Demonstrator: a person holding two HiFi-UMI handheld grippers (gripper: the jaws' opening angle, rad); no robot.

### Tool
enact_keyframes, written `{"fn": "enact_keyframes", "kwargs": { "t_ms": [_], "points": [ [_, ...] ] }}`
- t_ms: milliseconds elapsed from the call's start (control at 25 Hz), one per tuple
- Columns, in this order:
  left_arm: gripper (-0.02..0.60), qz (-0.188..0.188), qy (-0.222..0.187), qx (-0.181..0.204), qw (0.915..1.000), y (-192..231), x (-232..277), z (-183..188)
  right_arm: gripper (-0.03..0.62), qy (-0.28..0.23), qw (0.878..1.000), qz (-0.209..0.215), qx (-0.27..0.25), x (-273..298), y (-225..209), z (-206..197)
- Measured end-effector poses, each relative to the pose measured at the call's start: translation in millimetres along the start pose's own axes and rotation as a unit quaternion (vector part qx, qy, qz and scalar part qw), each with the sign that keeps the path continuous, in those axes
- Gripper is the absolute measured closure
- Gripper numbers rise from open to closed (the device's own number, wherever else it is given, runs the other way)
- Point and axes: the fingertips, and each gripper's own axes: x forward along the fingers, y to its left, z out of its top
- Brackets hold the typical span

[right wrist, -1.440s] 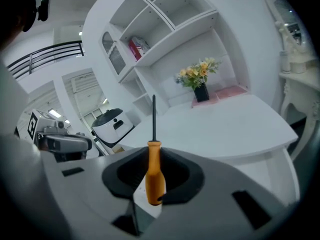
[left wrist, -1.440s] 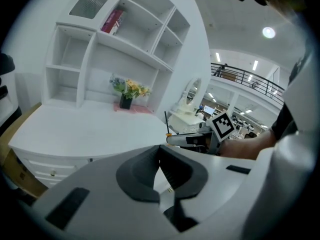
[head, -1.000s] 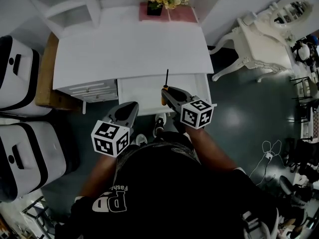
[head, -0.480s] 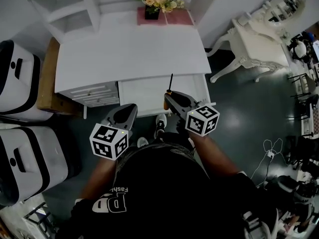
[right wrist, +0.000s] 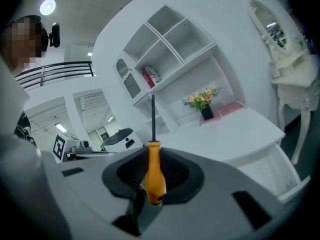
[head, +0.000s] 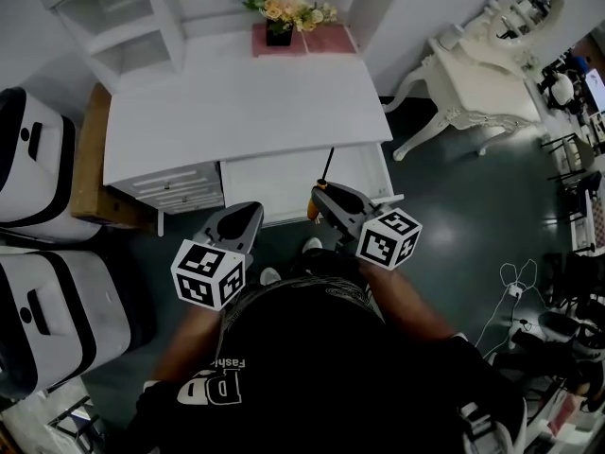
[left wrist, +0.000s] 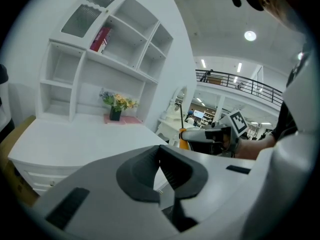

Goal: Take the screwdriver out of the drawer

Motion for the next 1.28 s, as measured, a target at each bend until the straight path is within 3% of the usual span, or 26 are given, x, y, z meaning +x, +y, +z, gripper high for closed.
{"fn": "enact_keyframes", "kwargs": {
  "t_ms": [480, 920, 1280],
  "points": [
    [0.568, 0.019, -0.019, -0.003, 0.9996, -40.1, 7.9, 4.2, 0.514, -0.022, 0.999, 0.036, -0.02, -37.2, 3.5, 25.3],
    [0.568, 0.037, -0.028, -0.001, 0.9989, -122.3, 23.0, -1.1, 0.514, -0.031, 0.997, 0.066, -0.026, -120.8, -2.7, 35.9],
    [0.568, 0.054, -0.022, -0.007, 0.9983, -185.4, 26.0, -26.6, 0.515, -0.033, 0.996, 0.083, -0.009, -184.1, -12.4, 16.0]
  ]
}}
